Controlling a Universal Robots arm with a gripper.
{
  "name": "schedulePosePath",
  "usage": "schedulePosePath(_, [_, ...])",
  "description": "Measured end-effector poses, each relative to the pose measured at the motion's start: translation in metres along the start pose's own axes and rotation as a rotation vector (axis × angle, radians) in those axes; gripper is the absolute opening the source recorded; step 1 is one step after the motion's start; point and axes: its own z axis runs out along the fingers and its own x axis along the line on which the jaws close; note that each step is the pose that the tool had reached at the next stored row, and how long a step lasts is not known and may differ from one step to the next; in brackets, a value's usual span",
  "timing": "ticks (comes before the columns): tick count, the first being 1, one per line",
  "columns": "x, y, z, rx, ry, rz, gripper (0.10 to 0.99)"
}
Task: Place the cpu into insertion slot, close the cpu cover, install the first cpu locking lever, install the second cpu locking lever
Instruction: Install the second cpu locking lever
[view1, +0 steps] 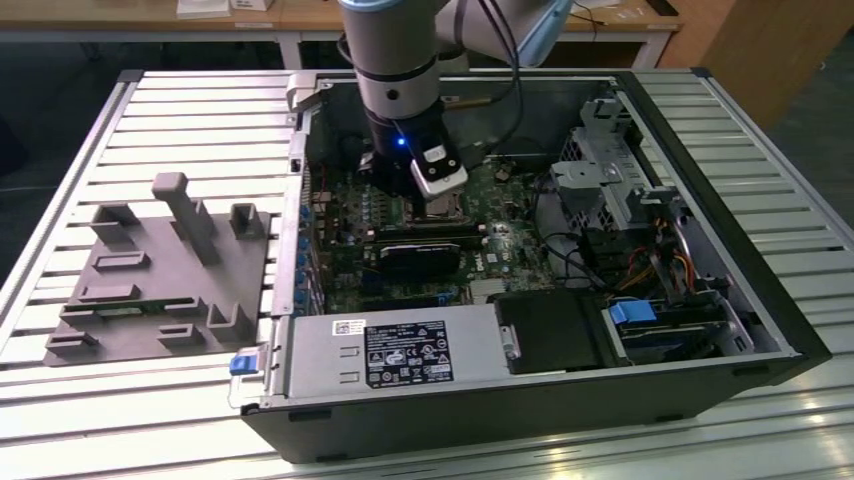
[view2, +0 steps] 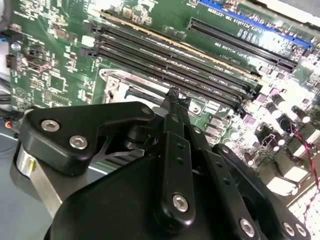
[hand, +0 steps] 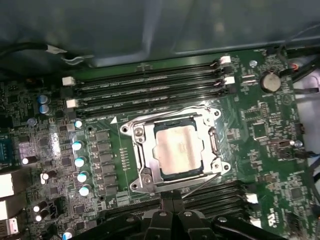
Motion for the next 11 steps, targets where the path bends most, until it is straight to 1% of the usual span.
schedulePosePath(3, [0.0013, -0.0038, 0.0032, -0.011, 0.0024, -0.004, 0.106])
schedulePosePath(8, [0.0024, -0.0106, 0.0068, -0.025, 0.0055, -0.007, 0.106])
schedulePosePath(11, [0.0024, -0.0123, 0.0074, -0.040, 0.0086, -0.011, 0.106])
